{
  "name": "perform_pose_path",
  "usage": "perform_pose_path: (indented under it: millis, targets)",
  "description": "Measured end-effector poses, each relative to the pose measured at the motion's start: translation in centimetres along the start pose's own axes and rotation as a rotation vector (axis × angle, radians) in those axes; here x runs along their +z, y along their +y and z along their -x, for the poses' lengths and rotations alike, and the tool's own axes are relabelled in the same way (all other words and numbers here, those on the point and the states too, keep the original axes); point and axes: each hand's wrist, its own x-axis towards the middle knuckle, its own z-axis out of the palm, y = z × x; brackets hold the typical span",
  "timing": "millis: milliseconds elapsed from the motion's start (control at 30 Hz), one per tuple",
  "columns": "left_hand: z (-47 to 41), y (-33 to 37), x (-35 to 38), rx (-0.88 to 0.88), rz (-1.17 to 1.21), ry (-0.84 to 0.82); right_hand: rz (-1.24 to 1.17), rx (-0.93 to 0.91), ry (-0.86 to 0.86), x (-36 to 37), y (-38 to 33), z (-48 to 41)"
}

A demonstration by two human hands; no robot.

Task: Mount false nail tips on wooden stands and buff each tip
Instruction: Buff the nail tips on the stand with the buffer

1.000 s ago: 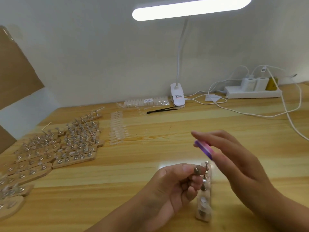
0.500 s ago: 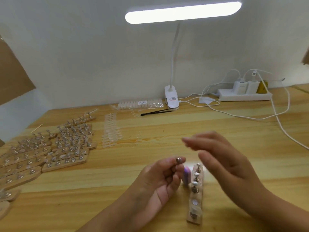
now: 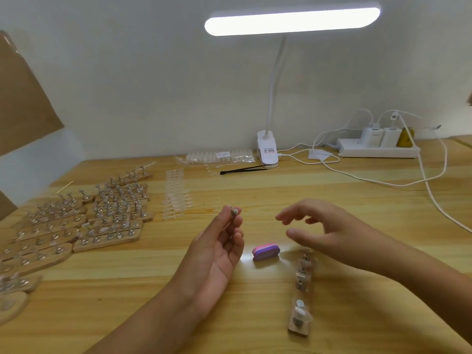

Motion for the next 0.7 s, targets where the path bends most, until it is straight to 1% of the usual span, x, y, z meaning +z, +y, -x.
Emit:
perform_pose_path:
  millis: [67, 133, 167, 233, 267, 333, 400, 467, 500, 600, 667, 700]
  targets:
    - [-0.1, 0.4, -0.1, 0.022, 0.018, 0.034, 0.173, -0.014, -0.159, -0.1, -1.2, -1.3]
    - [-0.1, 0.7, 0.0, 0.035, 0.033, 0.055, 0.344, -0.064, -0.264, 0.2, -2.2, -2.6]
    - [0.0, 0.8, 0.0, 0.039, 0.037, 0.059, 0.389, -0.082, -0.300, 0.4, -2.6, -3.2]
    - [0.1, 0.9, 0.0, 0.048, 0.030, 0.067, 0.347, -0.072, -0.337, 0.7, -2.8, -4.0]
    - [0.1, 0.9, 0.0, 0.052, 0.020, 0.076, 0.279, -0.042, -0.328, 0.7, -2.8, -4.2]
    - [0.0, 0.7, -0.2, 0.060, -0.002, 0.106, 0.076, 0.043, -0.248, 0.4, -2.3, -4.4]
    - [0.0, 0.5, -0.4, 0.045, -0.021, 0.108, -0.296, 0.140, -0.162, 0.0, -1.9, -4.0]
    - [0.3, 0.2, -0.3, -0.016, -0.048, 0.044, -0.676, 0.205, -0.133, -0.4, -1.5, -3.1]
    - [0.4, 0.1, -0.1, -0.064, -0.055, 0.000, -0.786, 0.207, -0.131, -0.5, -1.4, -2.4]
    - [1.0, -0.5, 0.4, -0.201, -0.063, -0.119, -0.933, 0.127, -0.104, -0.6, -1.5, -0.7]
    - [1.1, -0.8, 0.7, -0.255, -0.074, -0.189, -1.001, 0.061, -0.026, -0.6, -1.7, 0.3]
    - [1.2, -1.0, 0.8, -0.273, -0.080, -0.219, -0.997, 0.013, 0.025, -0.5, -1.7, 0.7]
